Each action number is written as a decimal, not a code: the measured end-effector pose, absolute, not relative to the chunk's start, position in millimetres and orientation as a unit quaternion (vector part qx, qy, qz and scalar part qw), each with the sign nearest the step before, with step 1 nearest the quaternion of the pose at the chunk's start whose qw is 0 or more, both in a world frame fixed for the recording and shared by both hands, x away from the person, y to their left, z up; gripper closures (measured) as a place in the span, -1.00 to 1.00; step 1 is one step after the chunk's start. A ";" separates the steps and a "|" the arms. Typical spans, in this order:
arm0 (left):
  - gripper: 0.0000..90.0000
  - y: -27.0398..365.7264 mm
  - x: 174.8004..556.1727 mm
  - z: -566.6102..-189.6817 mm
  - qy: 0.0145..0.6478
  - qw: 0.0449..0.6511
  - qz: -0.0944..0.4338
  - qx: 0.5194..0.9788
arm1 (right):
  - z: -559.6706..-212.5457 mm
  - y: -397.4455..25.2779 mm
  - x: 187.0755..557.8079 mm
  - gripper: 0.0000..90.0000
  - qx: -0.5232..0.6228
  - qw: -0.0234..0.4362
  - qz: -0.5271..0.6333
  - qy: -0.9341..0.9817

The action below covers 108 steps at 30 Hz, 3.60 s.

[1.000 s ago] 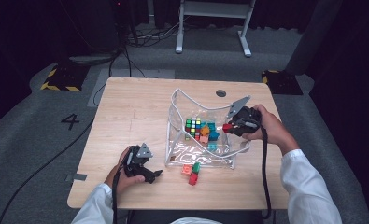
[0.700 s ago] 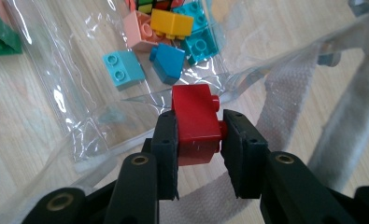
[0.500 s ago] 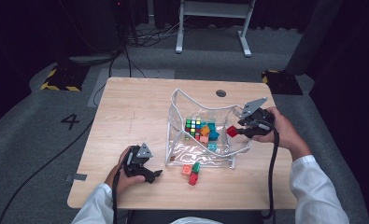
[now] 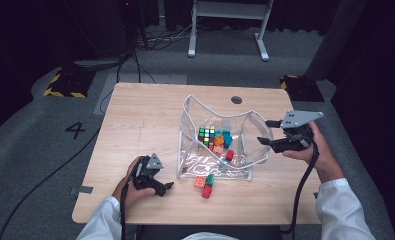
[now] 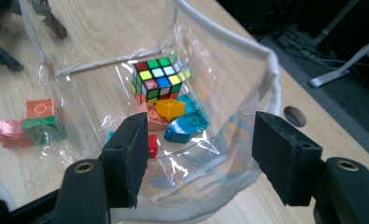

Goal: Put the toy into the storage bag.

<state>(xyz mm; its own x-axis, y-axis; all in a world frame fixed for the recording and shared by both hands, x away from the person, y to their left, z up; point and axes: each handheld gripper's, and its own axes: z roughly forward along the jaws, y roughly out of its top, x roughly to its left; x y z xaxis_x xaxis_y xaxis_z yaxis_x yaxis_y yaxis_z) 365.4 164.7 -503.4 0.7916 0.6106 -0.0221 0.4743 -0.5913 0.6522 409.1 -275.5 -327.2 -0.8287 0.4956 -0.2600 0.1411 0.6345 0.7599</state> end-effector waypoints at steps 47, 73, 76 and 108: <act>-0.99 164.6 365.3 -503.5 0.306 0.333 0.103 0.886 | -457.9 -315.1 335.0 -0.30 0.240 0.158 0.429 0.856; -0.99 164.7 365.3 -503.4 0.306 0.332 0.103 0.886 | -499.7 -201.2 306.2 -0.21 0.135 0.079 0.403 0.902; -0.99 164.7 365.4 -503.5 0.306 0.333 0.103 0.886 | -502.2 -186.6 303.9 -0.21 0.130 0.075 0.401 0.904; -0.99 164.7 365.4 -503.5 0.306 0.333 0.103 0.886 | -503.5 -139.2 305.9 -0.15 0.138 0.093 0.410 0.897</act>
